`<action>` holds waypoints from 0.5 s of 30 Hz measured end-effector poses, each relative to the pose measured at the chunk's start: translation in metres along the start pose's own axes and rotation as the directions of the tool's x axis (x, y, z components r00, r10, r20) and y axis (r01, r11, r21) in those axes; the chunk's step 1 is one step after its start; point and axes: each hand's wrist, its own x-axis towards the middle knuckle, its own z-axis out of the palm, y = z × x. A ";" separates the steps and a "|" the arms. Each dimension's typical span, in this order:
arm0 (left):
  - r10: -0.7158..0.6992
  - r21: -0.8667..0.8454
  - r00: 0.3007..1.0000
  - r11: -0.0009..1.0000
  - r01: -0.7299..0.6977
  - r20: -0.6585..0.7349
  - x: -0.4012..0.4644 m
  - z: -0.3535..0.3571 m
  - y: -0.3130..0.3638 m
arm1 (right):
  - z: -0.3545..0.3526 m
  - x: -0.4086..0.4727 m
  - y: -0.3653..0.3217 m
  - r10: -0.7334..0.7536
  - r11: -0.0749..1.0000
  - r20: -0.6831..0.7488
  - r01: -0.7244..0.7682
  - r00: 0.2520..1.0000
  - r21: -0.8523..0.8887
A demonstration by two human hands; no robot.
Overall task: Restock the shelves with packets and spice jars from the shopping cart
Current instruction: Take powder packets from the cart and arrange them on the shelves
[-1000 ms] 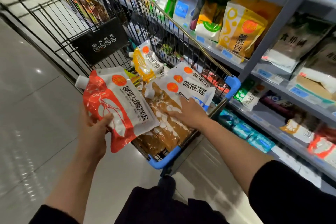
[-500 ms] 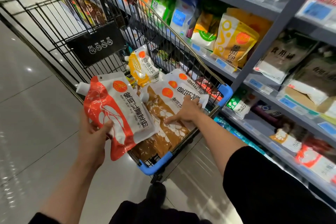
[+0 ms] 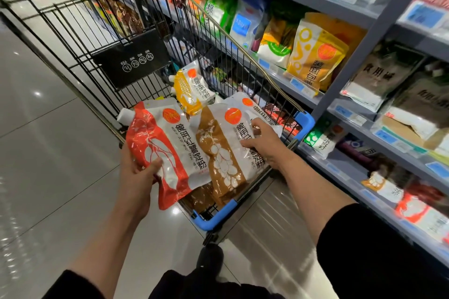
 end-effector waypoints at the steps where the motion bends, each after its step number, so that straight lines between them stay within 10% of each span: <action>1: 0.002 0.005 1.000 1.000 -0.002 0.012 0.001 0.000 0.000 | 0.000 -0.002 -0.001 -0.028 0.999 0.030 0.028 0.999 -0.019; 8: -0.011 -0.039 0.998 0.999 0.014 0.061 0.006 0.005 0.010 | -0.005 -0.036 -0.046 -0.374 0.924 -0.180 0.381 0.910 0.005; 15: -0.094 -0.191 0.986 0.974 0.119 0.138 0.011 0.006 0.019 | 0.055 -0.025 -0.045 -0.293 0.947 -0.079 0.300 0.953 0.115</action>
